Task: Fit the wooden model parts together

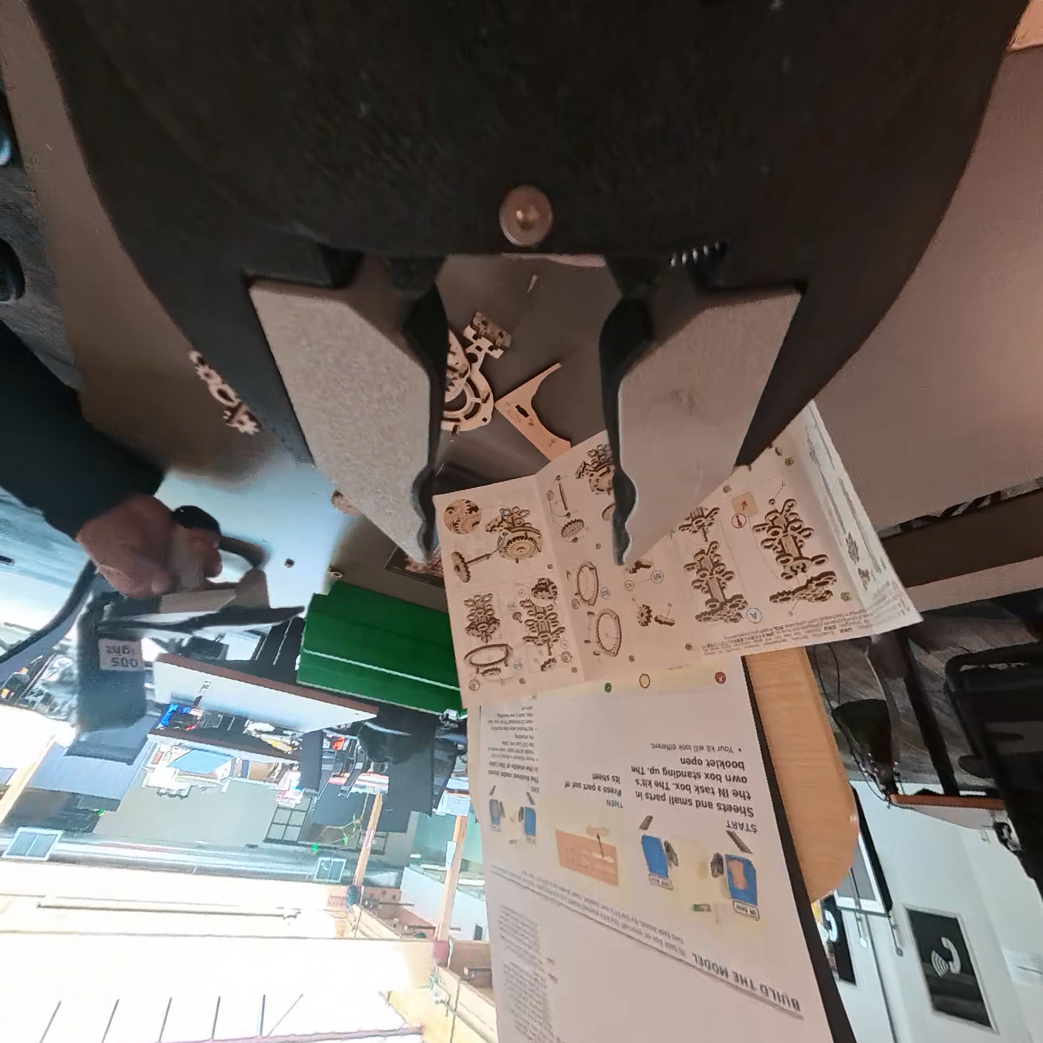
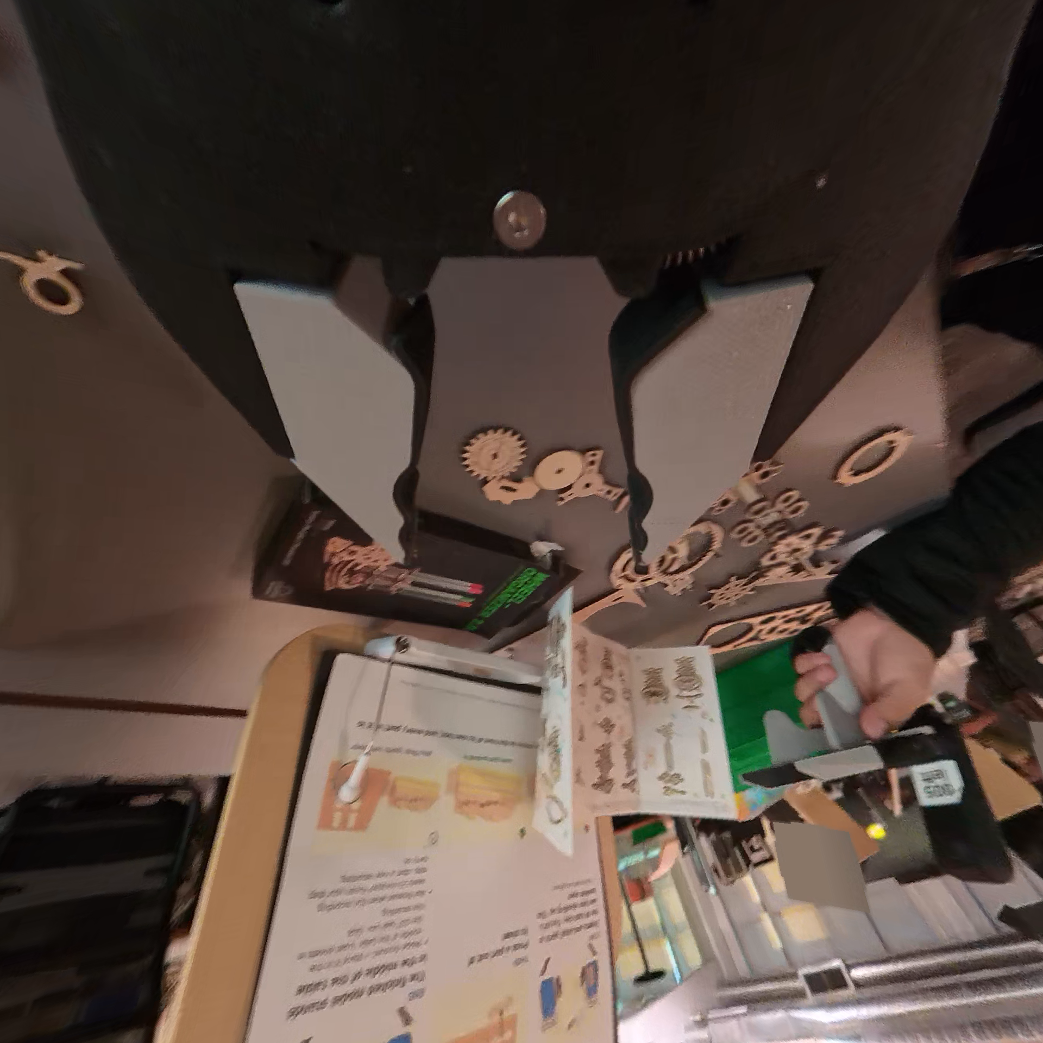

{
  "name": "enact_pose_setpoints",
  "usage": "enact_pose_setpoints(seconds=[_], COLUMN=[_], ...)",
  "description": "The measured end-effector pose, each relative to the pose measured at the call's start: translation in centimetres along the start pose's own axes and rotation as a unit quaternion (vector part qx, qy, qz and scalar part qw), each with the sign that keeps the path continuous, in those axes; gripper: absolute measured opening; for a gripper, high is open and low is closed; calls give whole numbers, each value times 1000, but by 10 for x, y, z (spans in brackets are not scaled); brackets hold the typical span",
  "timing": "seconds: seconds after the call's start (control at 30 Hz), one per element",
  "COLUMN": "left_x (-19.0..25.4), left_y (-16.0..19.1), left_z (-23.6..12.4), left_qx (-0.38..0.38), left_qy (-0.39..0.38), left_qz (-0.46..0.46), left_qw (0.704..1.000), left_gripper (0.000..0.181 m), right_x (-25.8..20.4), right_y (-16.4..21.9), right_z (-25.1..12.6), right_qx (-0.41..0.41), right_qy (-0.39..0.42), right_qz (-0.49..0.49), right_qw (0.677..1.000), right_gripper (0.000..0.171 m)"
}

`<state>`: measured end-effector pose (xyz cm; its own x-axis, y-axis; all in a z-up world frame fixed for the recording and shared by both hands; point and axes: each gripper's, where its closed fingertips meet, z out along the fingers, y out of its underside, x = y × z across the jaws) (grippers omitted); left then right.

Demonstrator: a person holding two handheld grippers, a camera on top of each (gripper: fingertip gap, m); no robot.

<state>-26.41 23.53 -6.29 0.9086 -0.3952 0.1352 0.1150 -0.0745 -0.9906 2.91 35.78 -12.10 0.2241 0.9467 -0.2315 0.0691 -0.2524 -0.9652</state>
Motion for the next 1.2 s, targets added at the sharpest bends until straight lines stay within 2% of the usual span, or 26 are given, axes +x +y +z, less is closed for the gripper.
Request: enact_pose_setpoints(seconds=[0.07, 0.1, 0.13, 0.27, 0.4, 0.47, 0.7, 0.83, 1.1, 1.2], left_x=[-5, -6, -7, -5, -4, -2, -1, -1, -7, -1], left_y=[5, 6, 8, 9, 11, 13, 15, 14, 16, 11], left_z=[1, 2, 2, 3, 4, 5, 7, 6, 8, 3], left_qx=[-11, -14, -18, -21, -28, -32, -38, -35, -38, -45], left_qy=[-9, -10, -9, 4, 0, 3, -3, 1, -34, -30], left_qz=[1, -2, -6, -27, -19, -17, -9, -18, 25, -1], left_qw=[1000, 1000, 1000, 999, 999, 999, 999, 999, 998, 999], left_gripper=[60, 60, 60, 60, 61, 61, 65, 68, 77, 84], right_x=[15, 19, 27, 72, 90, 91, 81, 73, 63, 56], right_y=[-2, -5, -9, -43, -61, -63, -62, -53, -36, -28], right_z=[1, -3, -10, -68, -128, -140, -113, -87, -76, -65], right_qx=[32, 26, 25, 140, 261, 286, 238, 185, 148, 120], right_qy=[30, 43, 72, 242, 306, 308, 282, 248, 238, 230], right_qz=[-14, -15, -22, -38, 5, 13, -15, -32, -36, -45], right_qw=[999, 999, 997, 959, 916, 907, 929, 950, 959, 965], right_gripper=[69, 75, 74, 74, 80, 83, 83, 75, 69, 69])
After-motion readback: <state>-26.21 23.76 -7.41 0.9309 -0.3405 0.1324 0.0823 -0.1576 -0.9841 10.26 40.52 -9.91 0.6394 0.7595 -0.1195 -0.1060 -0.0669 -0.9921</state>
